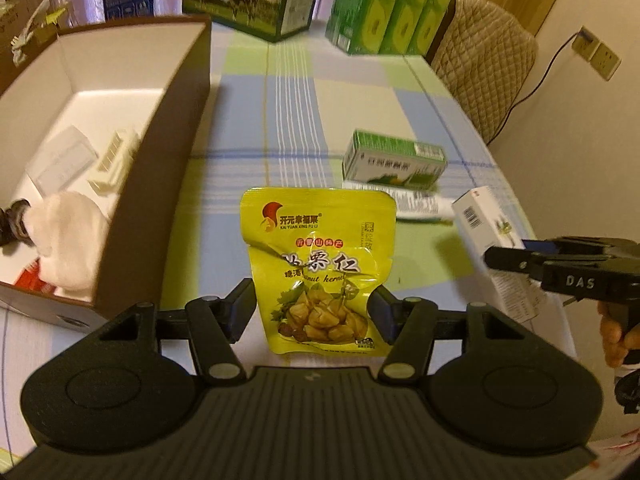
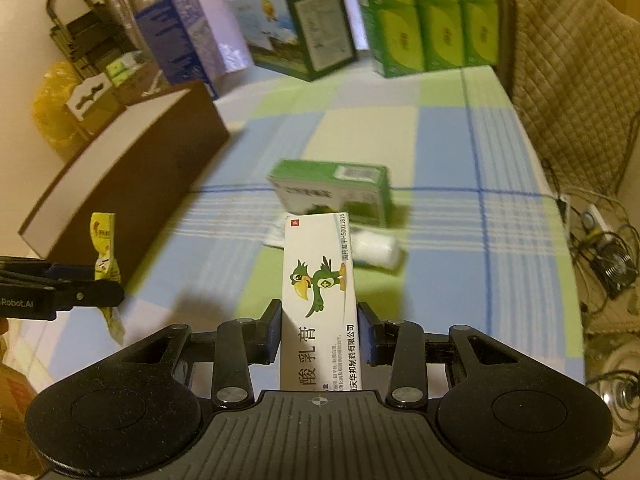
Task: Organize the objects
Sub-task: 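Lift the yellow packet and ointment box over the cardboard box with both tools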
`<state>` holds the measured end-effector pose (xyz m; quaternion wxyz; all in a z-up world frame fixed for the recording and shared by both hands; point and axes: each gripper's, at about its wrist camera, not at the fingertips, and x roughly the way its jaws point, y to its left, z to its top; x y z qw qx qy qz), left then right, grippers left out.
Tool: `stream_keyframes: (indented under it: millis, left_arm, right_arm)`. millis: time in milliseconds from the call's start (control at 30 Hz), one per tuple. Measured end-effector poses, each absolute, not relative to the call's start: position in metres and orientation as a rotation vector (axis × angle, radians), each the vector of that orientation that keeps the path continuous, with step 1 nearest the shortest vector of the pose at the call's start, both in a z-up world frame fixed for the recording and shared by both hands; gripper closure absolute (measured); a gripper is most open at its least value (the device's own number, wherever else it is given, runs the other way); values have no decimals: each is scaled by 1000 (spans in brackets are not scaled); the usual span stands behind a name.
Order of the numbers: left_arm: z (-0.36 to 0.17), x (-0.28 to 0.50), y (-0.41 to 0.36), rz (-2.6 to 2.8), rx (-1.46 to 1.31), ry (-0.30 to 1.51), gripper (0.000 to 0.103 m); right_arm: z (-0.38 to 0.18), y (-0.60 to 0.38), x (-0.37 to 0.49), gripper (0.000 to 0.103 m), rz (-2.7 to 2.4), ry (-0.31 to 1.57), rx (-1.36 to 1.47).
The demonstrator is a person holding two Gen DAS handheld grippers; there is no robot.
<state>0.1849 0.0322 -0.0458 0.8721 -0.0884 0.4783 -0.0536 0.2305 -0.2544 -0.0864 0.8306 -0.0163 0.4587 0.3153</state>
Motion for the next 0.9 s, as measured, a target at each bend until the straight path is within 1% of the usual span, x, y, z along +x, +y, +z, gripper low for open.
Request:
stream_keyframes:
  millis: [433,900]
  left_arm:
    - [0,175,75,-87,-196,895,47]
    - [31,165,168,-9,-202,824,47]
  right_arm:
    - [-51,-189,214,68,785,914,-16]
    - [-29,-71,187,68,943,888,18]
